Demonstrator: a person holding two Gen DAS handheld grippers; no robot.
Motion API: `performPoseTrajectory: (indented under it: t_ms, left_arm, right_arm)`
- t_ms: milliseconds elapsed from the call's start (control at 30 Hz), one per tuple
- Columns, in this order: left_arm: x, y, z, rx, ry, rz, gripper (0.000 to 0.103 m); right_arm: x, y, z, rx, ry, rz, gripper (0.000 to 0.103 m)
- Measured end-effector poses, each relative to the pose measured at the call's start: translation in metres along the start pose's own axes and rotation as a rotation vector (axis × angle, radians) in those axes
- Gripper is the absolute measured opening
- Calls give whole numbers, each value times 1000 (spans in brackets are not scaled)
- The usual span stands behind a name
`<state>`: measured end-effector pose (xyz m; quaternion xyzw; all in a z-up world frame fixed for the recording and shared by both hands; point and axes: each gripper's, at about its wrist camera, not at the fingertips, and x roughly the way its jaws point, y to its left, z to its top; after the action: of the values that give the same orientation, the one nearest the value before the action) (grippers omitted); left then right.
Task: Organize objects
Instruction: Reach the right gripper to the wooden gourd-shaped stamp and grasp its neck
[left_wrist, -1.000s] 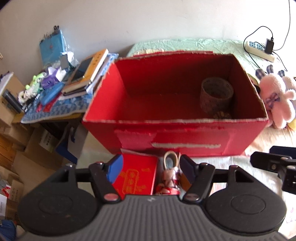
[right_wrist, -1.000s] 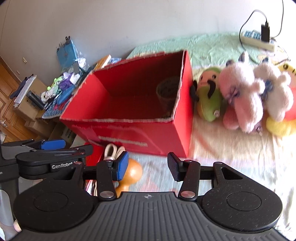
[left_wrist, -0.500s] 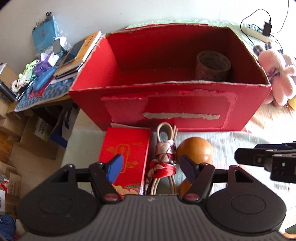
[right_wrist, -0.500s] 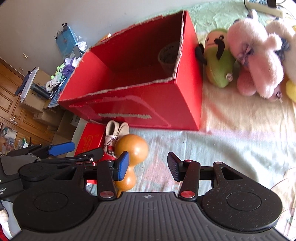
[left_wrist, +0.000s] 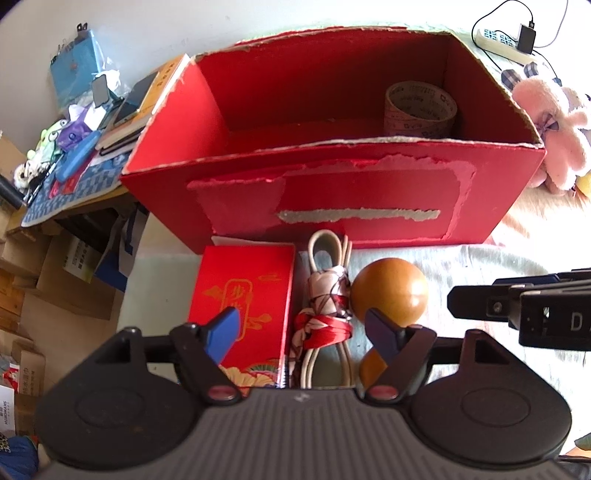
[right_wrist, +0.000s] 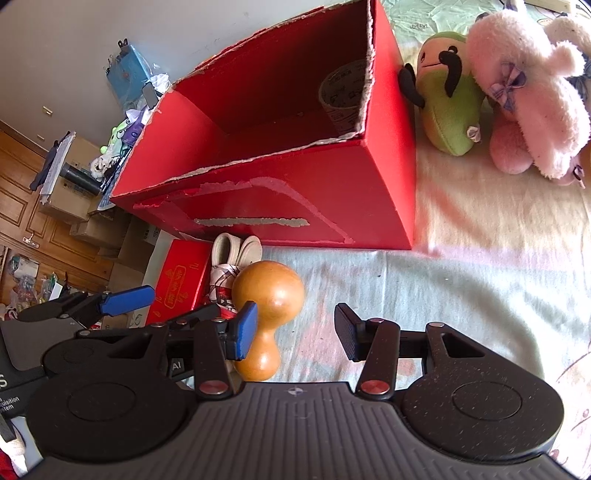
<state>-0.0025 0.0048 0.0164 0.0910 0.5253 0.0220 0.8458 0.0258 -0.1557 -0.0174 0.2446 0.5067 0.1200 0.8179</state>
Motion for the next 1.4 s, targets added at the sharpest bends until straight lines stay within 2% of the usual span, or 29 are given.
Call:
performPoseTrajectory:
  t_ms: [233,433,567,667,800,900,1067,1400]
  left_arm:
    - [3,8,-5,7,4,-46,74]
    - [-6,18,-18,21,-41,-184,71]
    - [-11,17,-24,51,-68,-242,70]
    - [-11,16,-24,55,-71,-295,68]
    - [-10,11,-27,71,-67,-408,66]
    - [-8,4,-30,103,-65,-461,61]
    - [2,-6,-29,134,-48,-476,56]
    - [26,-5,-23,124,-7,-504,59]
  right_arm:
    - [10,4,-1,-1,35,10,50]
    - [17,5,-2,11,46,20,50]
    - [22,8,-2,14,55,16,50]
    - [26,9,-1,18,62,9,50]
    - [32,10,0,21,81,5,50]
    - [37,10,0,27,94,3,50]
    - [43,12,1,31,109,17,50]
    - [50,12,4,31,120,-11,50]
